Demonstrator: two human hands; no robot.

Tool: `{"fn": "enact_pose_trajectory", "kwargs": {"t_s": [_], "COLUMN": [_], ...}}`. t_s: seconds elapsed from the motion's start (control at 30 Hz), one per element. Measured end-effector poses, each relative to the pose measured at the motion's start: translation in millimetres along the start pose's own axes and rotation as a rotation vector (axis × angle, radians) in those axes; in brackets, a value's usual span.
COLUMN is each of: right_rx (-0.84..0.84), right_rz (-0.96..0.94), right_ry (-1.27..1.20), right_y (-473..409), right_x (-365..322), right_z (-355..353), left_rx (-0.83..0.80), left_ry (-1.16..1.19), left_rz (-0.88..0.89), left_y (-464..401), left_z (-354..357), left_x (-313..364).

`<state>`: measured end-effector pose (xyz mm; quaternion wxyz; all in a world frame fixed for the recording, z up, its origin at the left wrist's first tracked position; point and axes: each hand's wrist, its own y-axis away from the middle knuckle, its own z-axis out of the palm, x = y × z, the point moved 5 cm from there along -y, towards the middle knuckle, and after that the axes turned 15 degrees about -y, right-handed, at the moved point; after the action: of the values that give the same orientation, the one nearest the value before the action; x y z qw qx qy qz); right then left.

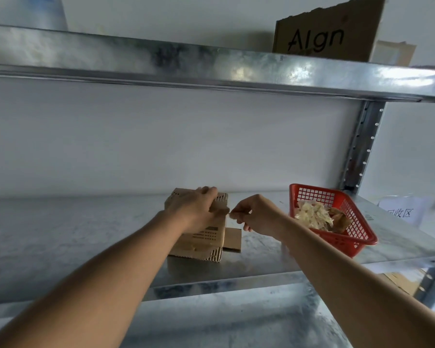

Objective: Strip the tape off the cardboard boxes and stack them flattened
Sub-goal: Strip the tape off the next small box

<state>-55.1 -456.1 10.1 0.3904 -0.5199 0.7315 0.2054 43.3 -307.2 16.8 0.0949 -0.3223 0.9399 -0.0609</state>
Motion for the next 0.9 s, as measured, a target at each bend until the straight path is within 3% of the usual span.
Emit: {"fn": "enact_pose_trajectory", "kwargs": {"t_s": [0.3,0.47,0.6,0.9], "right_rx": [-0.291,0.035,0.269,0.508], "right_rz": [-0.113,-0.137,-0.146,-0.24], "right_ry": [0.191,-0.025,-0.018,0.162], "right_y": [17.9,18.9,20.0,35.4], "right_x": [3.0,7.9,10.0,7.4], "right_z": [9.9,-13.1,-21.2,-59.6], "left_rx": [0.044,0.063,0.014,0.111], "left_ry": [-0.07,-0.03,-0.034,-0.03], "left_rz": [0.038,0.066,0.055,0.128], "left_y": [-9.7,-16.4,-12.2,-13.5], "left_z": [13.3,15.5,16.7,2.8], "left_x": [-25.8,-17.2,-15.6,49.5]}}
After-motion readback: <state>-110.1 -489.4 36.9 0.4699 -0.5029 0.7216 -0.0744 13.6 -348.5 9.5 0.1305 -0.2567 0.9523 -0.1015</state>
